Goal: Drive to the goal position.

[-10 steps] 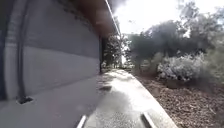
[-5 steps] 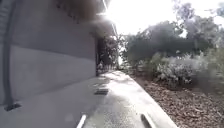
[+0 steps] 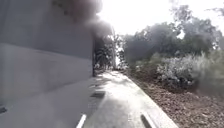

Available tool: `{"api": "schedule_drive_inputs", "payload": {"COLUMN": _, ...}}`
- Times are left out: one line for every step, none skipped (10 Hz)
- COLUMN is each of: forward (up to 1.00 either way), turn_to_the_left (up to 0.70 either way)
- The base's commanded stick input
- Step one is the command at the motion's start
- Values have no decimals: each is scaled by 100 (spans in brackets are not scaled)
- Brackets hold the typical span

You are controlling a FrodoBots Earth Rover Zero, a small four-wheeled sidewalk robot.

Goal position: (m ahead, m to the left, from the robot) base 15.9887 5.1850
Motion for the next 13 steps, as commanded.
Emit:
{"api": "schedule_drive_inputs", "payload": {"forward": 49, "turn_to_the_left": 0}}
{"api": "schedule_drive_inputs", "payload": {"forward": 49, "turn_to_the_left": 0}}
{"api": "schedule_drive_inputs", "payload": {"forward": 49, "turn_to_the_left": -29}}
{"api": "schedule_drive_inputs", "payload": {"forward": 49, "turn_to_the_left": -10}}
{"api": "schedule_drive_inputs", "payload": {"forward": 49, "turn_to_the_left": 0}}
{"api": "schedule_drive_inputs", "payload": {"forward": 49, "turn_to_the_left": 0}}
{"api": "schedule_drive_inputs", "payload": {"forward": 49, "turn_to_the_left": -4}}
{"api": "schedule_drive_inputs", "payload": {"forward": 49, "turn_to_the_left": -23}}
{"api": "schedule_drive_inputs", "payload": {"forward": 49, "turn_to_the_left": -43}}
{"api": "schedule_drive_inputs", "payload": {"forward": 49, "turn_to_the_left": -26}}
{"api": "schedule_drive_inputs", "payload": {"forward": 49, "turn_to_the_left": -11}}
{"api": "schedule_drive_inputs", "payload": {"forward": 50, "turn_to_the_left": 0}}
{"api": "schedule_drive_inputs", "payload": {"forward": 50, "turn_to_the_left": 0}}
